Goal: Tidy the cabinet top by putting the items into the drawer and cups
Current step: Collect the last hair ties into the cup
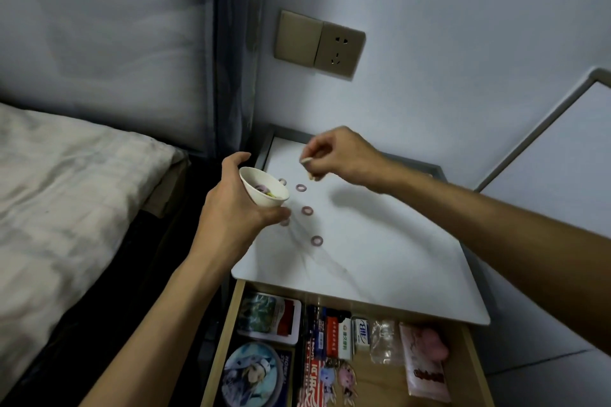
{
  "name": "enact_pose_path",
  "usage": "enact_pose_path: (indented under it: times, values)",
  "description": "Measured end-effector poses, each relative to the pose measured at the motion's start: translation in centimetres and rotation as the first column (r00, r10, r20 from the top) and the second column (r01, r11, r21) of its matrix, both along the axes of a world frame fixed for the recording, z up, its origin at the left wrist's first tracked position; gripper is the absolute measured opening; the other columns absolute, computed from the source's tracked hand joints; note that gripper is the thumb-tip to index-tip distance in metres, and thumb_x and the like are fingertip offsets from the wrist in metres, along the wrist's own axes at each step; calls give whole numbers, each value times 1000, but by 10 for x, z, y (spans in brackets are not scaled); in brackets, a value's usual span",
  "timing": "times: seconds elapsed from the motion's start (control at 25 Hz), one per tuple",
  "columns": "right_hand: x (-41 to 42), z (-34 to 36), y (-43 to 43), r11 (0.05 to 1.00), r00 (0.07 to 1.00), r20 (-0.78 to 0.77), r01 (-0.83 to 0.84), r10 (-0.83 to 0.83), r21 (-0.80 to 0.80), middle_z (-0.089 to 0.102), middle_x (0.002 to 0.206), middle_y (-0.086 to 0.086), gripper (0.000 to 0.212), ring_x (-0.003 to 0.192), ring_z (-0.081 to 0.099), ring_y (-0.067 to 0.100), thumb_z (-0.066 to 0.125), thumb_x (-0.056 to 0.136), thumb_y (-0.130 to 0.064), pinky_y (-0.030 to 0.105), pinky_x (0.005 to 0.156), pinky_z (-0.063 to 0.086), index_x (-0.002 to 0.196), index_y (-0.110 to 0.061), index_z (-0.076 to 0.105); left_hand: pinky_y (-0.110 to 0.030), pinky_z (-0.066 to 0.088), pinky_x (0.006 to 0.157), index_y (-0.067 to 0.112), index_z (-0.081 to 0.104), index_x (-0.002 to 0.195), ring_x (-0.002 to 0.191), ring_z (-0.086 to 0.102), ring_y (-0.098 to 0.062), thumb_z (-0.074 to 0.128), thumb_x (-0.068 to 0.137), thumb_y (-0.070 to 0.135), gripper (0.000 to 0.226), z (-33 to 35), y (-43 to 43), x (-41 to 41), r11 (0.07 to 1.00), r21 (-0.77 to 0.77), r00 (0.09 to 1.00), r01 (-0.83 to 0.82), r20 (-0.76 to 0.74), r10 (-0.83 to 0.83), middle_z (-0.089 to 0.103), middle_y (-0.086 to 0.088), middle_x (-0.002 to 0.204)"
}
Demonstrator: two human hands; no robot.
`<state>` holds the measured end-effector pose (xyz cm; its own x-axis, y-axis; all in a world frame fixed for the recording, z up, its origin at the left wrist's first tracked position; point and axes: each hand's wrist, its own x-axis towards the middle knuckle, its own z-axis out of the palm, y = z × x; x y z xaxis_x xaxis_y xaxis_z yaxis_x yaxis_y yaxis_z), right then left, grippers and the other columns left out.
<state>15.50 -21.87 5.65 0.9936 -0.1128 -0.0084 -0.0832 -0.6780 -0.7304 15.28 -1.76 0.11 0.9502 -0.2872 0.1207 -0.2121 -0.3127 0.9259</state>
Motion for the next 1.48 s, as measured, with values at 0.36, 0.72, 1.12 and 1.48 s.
enact_pose_path:
  times: [0.36, 0.72, 1.12, 1.48]
  values:
    - [9, 36, 41, 955, 958, -58, -285, 280, -86, 73, 91, 4, 20, 73, 67, 4, 72, 83, -3, 21, 69, 57, 103, -10, 71, -13, 43, 64, 29, 38, 139, 92, 58, -8, 92, 55, 20, 100, -1, 3, 3, 996, -88, 999, -31, -31, 28, 58, 6, 107]
    - [51, -90, -24, 932, 906, -354, 102, -231, -347, 57, 126, 9, 57, 111, 56, 25, 59, 90, -50, 33, 95, 46, 133, -12, 52, -13, 44, 73, 24, 41, 134, 97, 58, -15, 93, 54, 25, 95, 1, 35, 24, 963, -181, 979, -197, 8, 202, 58, 4, 110]
    - [98, -136, 20, 969, 986, -134, 64, -98, -239, 58, 107, 13, 22, 90, 62, 25, 78, 78, -25, 28, 76, 51, 92, -15, 64, -13, 42, 67, 27, 42, 133, 95, 58, -14, 91, 59, 21, 89, -2, 45, 34, 950, -186, 967, -251, -11, 253, 57, 7, 104]
    - [87, -122, 3, 905, 990, -132, -20, -41, -426, 69, 92, 6, 12, 83, 63, 18, 66, 81, -6, 24, 70, 47, 78, -17, 65, -14, 43, 69, 27, 40, 134, 93, 57, -14, 91, 60, 23, 90, -1, 38, 28, 971, -115, 978, -208, -8, 209, 54, 10, 99]
